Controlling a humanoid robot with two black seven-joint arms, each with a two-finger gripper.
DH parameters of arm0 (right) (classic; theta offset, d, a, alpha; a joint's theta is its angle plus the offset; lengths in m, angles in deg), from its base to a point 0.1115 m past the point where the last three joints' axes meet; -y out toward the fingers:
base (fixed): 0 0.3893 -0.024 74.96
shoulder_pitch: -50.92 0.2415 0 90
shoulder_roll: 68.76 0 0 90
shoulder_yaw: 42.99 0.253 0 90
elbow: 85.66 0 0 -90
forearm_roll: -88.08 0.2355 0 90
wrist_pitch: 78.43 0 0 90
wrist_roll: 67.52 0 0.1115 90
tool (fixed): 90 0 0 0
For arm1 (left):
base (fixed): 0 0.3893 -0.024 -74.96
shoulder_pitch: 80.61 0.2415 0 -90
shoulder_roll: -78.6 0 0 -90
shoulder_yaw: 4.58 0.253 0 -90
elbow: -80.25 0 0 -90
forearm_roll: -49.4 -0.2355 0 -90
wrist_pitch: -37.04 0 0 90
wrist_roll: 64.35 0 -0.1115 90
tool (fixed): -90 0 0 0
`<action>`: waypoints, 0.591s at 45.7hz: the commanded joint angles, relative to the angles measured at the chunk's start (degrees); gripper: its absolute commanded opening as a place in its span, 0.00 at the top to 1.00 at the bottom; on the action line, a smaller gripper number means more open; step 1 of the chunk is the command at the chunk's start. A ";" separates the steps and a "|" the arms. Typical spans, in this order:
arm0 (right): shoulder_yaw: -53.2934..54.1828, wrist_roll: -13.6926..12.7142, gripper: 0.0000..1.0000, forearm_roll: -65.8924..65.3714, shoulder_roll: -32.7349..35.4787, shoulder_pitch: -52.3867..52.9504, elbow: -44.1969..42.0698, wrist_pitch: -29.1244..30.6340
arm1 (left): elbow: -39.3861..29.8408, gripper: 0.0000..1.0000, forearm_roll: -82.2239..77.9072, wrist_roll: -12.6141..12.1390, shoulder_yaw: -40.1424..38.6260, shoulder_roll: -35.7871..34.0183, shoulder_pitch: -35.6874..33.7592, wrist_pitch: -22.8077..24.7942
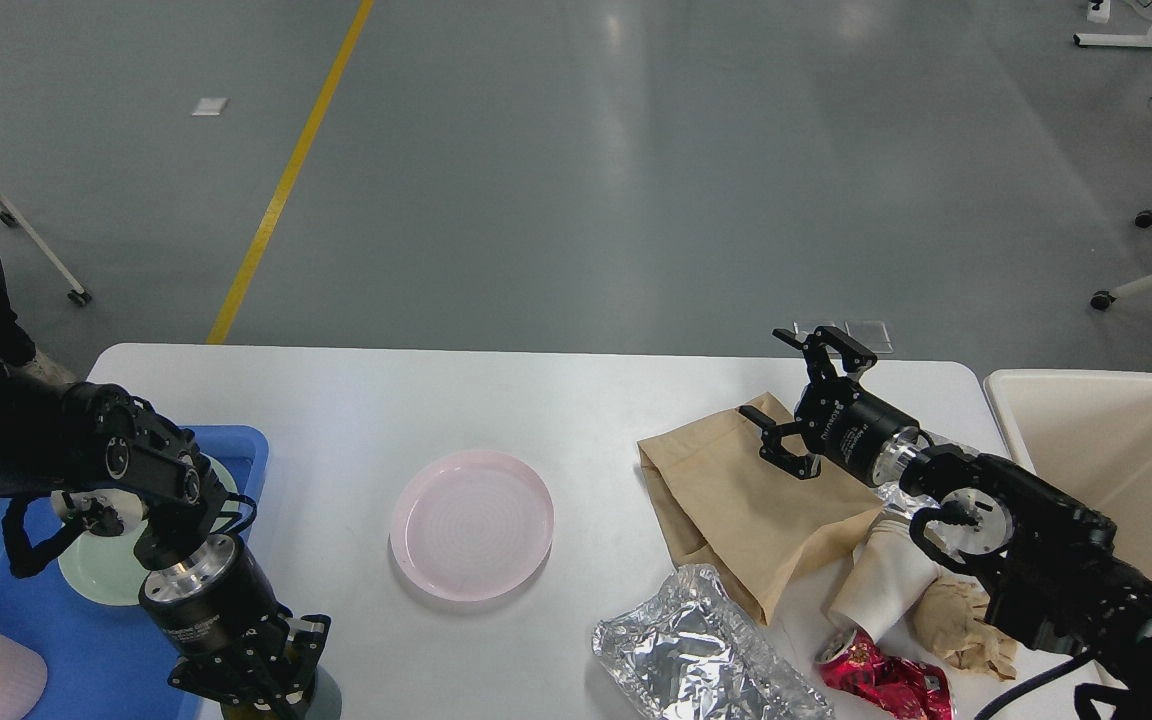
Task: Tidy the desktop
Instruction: 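Grasp the olive cup with the left gripper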
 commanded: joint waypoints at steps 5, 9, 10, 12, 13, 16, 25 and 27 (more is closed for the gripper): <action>0.02 0.00 0.00 0.00 0.00 0.00 0.00 0.00 | 0.05 0.52 0.08 0.17 -0.03 -0.64 -0.09 -1.31; 0.02 0.00 0.00 0.00 0.00 0.00 0.00 0.00 | 0.05 0.43 0.08 -0.01 -0.03 -0.64 -0.35 -1.40; 0.02 0.00 0.00 0.00 0.00 0.00 0.00 0.00 | 0.05 0.41 0.08 -0.01 -0.03 -0.64 -0.35 -1.49; 0.02 0.00 0.00 0.00 0.00 0.00 0.00 0.00 | 0.49 0.37 0.00 -0.09 0.06 -0.55 -0.27 -1.49; 0.02 0.00 0.00 0.00 0.00 0.00 0.00 0.00 | 1.02 0.36 -0.01 -0.09 0.06 -0.46 -0.09 -1.58; 0.02 0.00 0.00 0.00 0.00 0.00 0.00 0.00 | 2.69 0.34 -0.01 -0.09 -0.12 -0.20 0.35 -1.66; 0.02 0.00 0.00 0.00 0.00 0.00 0.00 0.00 | 4.89 0.34 -0.09 -0.09 -0.21 0.15 2.37 -9.12; 0.02 0.00 0.00 0.00 0.00 0.00 0.00 0.00 | 4.89 0.34 -0.01 -0.09 -0.29 0.24 2.63 -11.15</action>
